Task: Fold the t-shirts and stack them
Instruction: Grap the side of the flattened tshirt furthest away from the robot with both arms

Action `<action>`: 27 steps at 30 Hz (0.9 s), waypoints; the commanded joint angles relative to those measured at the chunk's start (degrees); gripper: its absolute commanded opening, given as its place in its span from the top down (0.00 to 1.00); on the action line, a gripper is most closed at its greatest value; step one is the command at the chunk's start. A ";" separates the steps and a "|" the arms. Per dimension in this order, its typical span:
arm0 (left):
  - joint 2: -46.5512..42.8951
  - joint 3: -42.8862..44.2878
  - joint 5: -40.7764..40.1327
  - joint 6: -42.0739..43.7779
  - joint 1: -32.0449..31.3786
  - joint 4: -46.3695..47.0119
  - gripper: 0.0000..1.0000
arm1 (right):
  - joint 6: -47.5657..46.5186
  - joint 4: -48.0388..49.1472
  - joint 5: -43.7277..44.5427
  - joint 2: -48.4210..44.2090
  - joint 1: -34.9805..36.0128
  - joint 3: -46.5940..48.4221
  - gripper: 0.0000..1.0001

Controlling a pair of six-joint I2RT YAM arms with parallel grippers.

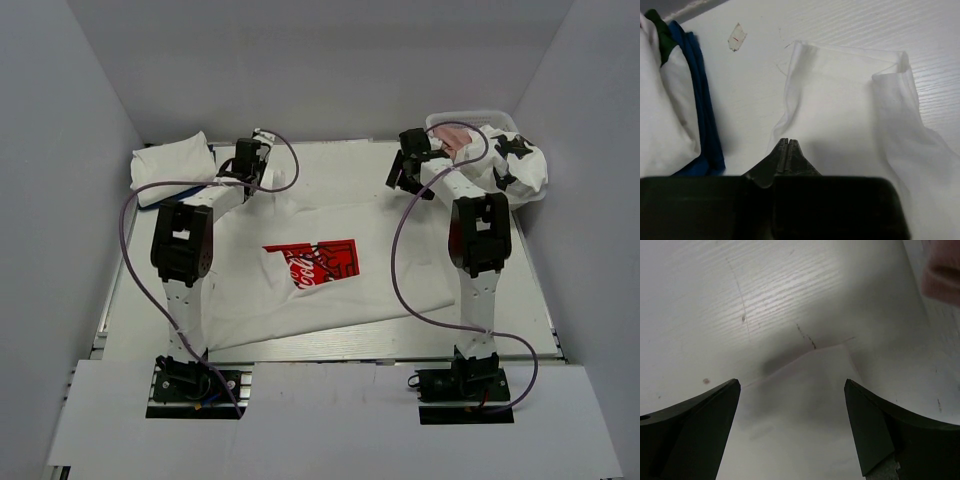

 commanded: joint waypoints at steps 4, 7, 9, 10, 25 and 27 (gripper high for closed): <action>-8.57 -6.62 1.29 2.56 -0.68 7.35 1.00 | 0.72 -5.24 3.43 6.77 -0.53 8.93 0.10; -9.90 -8.56 0.41 2.57 -1.21 9.11 1.00 | 0.98 -6.38 2.83 8.18 -0.62 10.61 0.14; -9.90 -10.13 -0.20 2.57 -1.21 9.11 1.00 | 1.50 -6.30 3.34 7.93 -0.44 9.65 0.16; -10.60 -11.01 0.67 2.04 -1.21 9.11 1.00 | 1.51 -6.04 3.35 7.40 -0.53 8.08 0.17; -24.92 -22.27 -2.05 -4.46 -1.73 11.41 1.00 | -1.30 2.83 3.34 -4.54 -0.01 -7.40 1.00; -26.68 -22.79 -2.05 -4.47 -1.73 10.26 1.00 | -1.31 3.45 3.43 -6.92 -0.09 -9.25 1.00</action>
